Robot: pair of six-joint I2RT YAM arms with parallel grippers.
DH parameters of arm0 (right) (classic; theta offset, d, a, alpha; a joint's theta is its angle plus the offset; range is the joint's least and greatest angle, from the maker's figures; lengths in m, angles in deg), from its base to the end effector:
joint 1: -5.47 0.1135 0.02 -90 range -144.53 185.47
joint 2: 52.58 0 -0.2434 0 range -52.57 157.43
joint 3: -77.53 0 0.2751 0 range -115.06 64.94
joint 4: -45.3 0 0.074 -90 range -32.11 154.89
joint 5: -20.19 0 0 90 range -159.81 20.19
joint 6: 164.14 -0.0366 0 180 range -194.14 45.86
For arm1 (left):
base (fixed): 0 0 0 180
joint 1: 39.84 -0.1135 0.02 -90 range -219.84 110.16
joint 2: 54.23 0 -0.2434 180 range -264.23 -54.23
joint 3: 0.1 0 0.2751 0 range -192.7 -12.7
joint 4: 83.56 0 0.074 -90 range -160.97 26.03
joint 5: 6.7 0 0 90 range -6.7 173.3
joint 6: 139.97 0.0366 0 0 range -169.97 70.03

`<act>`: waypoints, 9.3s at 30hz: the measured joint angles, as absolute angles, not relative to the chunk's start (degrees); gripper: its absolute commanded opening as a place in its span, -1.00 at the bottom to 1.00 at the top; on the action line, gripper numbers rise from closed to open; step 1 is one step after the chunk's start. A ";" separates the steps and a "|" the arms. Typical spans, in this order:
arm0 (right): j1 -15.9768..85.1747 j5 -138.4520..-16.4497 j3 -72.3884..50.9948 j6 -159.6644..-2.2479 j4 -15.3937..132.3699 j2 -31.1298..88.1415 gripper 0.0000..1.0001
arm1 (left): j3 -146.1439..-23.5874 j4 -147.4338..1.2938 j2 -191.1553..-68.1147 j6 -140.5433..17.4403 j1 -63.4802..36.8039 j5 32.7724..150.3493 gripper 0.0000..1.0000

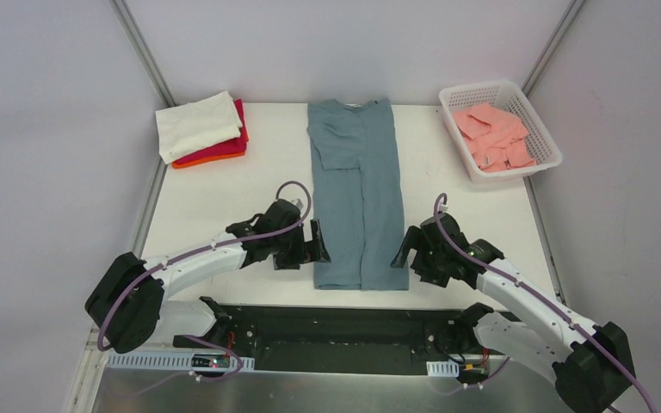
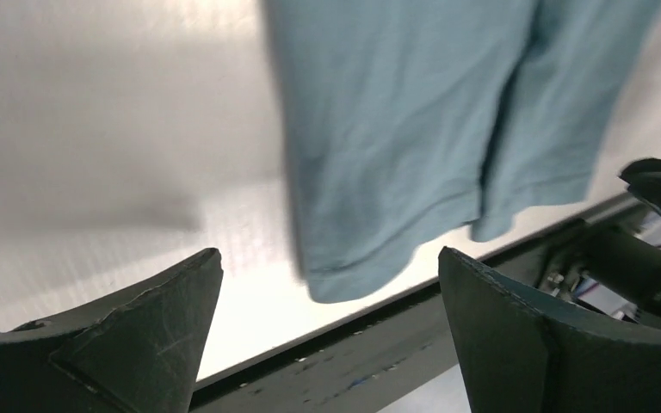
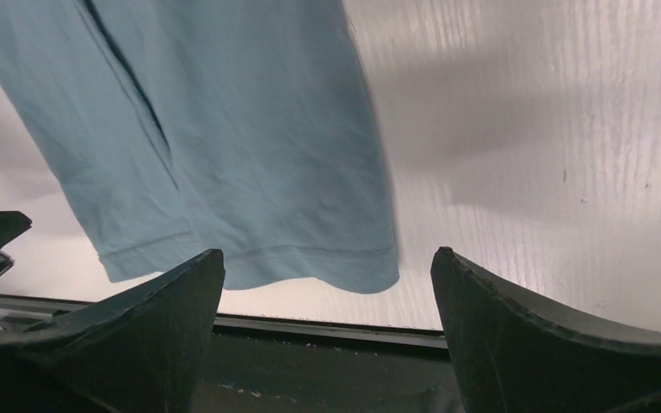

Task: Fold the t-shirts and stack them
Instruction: Grab the bottom of the folded rectangular tshirt with both arms, then fold the folded rectangular tshirt in 1/3 of the way, then grab one side of the 2/3 rectangular tshirt with both arms, then fold the long partially folded tshirt into a neat square

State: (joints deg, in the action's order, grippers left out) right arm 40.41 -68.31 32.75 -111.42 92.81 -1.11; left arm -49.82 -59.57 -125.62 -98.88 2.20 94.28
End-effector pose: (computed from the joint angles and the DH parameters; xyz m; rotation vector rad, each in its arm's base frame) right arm 0.1697 0.1174 0.1822 0.0637 2.5824 0.4644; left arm 0.1994 -0.1892 0.1640 -0.0536 2.5779 -0.9221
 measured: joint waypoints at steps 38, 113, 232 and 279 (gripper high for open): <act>38.66 -78.06 41.52 -113.41 86.21 2.52 -1.00 | -43.48 -69.80 -135.37 -110.83 6.12 100.38 -1.00; 24.06 -71.22 0.03 -98.37 59.17 48.17 0.76 | -92.97 -57.91 -166.69 -88.74 -19.72 99.55 0.69; 24.11 -91.35 17.85 -106.09 89.44 -2.31 -1.00 | -65.78 -47.15 -114.83 -92.52 -10.63 86.87 -1.00; 13.09 -89.14 2.26 -107.66 69.95 46.54 0.72 | -97.14 -55.35 -168.53 -86.37 -21.36 95.18 0.96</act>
